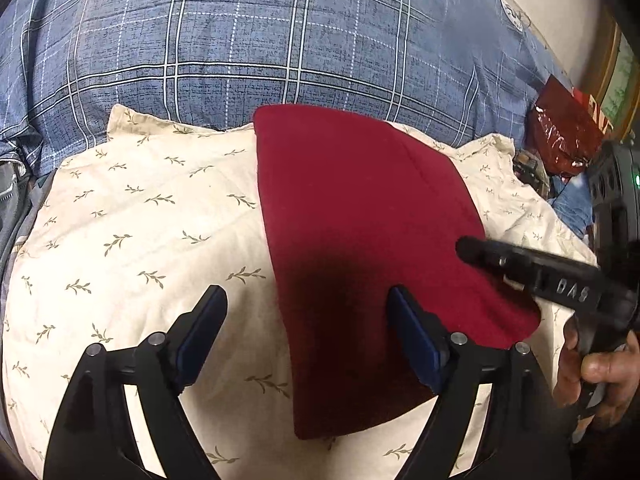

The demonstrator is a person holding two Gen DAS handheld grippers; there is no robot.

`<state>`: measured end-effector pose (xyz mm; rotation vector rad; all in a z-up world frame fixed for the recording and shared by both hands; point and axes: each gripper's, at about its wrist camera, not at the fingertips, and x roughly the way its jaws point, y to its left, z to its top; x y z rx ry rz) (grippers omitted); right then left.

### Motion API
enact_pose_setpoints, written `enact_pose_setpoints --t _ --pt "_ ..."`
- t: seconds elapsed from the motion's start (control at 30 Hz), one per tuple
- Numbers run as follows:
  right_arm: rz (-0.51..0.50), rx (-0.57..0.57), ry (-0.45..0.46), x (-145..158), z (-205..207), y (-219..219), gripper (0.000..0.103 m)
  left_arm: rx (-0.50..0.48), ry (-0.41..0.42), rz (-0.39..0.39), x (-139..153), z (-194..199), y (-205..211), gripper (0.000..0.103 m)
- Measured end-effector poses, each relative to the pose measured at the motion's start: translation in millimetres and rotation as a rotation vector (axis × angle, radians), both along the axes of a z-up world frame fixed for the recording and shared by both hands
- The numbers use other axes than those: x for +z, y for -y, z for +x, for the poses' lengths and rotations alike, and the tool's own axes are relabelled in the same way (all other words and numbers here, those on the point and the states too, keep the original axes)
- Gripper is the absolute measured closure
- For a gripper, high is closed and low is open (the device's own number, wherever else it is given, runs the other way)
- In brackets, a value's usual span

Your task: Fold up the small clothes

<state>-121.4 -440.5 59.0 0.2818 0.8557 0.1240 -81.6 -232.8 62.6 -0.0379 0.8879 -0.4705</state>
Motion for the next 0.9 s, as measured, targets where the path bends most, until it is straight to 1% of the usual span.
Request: enact_pose_setpoints --t 0.03,0.07,0.17,0.23,0.3,0.33,0.4,0.43,0.47,0.53,0.6,0.67,0.7,0.73,0.77,0.8,0.83,0.87,0.9 --pt "-0.009 0.005 0.008 2.0 -2.9 -1.0 0.086 0.005 0.0 -0.008 1.5 -0.3 -2.1 0.02" --pt "-0.015 0.014 0.018 5.2 -7.1 -1.1 0.087 0.009 0.002 -0.014 2.7 -1.0 -3.7 0.02" --pt "-0.022 0.005 0.024 5.4 -17.5 4.4 0.088 0.023 0.006 -0.038 2.6 0.9 -8.2 0.019" --pt "-0.012 -0.005 -0.002 -6.0 -14.6 5.7 0.088 0.029 -0.019 -0.061 -0.7 5.7 -8.3 0.019" --pt "0.011 -0.006 0.002 -4.3 -14.4 6.6 0.087 0.026 -0.042 -0.102 -2.7 9.5 -9.4 0.019" --pt "0.03 -0.003 0.012 0.0 -15.2 8.2 0.082 0.023 -0.052 -0.123 -3.4 11.6 -9.8 0.019" --pt "0.073 -0.02 0.039 7.3 -14.8 17.2 0.058 0.024 -0.076 -0.159 -4.9 18.0 -9.8 0.019" --pt "0.068 -0.04 0.042 8.8 -13.2 21.2 0.025 0.026 -0.087 -0.177 -6.1 22.2 -9.6 0.018" --pt "0.061 -0.065 0.048 8.3 -9.7 26.2 0.01 0.028 -0.099 -0.192 -7.5 26.3 -9.0 0.018" --pt "0.095 -0.089 0.069 4.4 -3.7 34.5 0.01 0.018 -0.138 -0.221 -13.3 37.3 -5.9 0.018" --pt "0.159 -0.108 0.048 -5.8 9.4 45.0 0.01 0.006 -0.186 -0.247 -21.2 48.6 -1.8 0.017" --pt "0.215 -0.107 0.029 -17.5 21.9 50.5 0.01 0.006 -0.222 -0.267 -28.7 57.3 0.3 0.015" --pt "0.234 -0.095 0.024 -21.6 26.3 50.9 0.01 0.006 -0.228 -0.271 -30.6 58.9 1.5 0.013" --pt "0.249 -0.08 0.022 -25.4 30.5 50.0 0.012 0.002 -0.22 -0.27 -31.5 59.7 3.9 0.013" --pt "0.253 -0.07 0.029 -27.6 33.5 49.0 0.015 -0.004 -0.207 -0.263 -31.4 59.7 6.0 0.013" --pt "0.247 -0.066 0.036 -28.2 35.8 47.1 0.021 -0.02 -0.193 -0.252 -30.8 59.4 10.6 0.013" --pt "0.238 -0.064 0.036 -28.7 38.0 44.0 0.041 -0.03 -0.189 -0.246 -31.1 59.2 13.5 0.014" --pt "0.245 -0.053 0.034 -27.9 39.9 42.9 0.045 -0.042 -0.186 -0.241 -31.2 58.9 17.0 0.018" --pt "0.244 -0.056 0.036 -25.4 40.5 42.8 0.05 -0.055 -0.182 -0.241 -29.8 58.0 19.7 0.025"
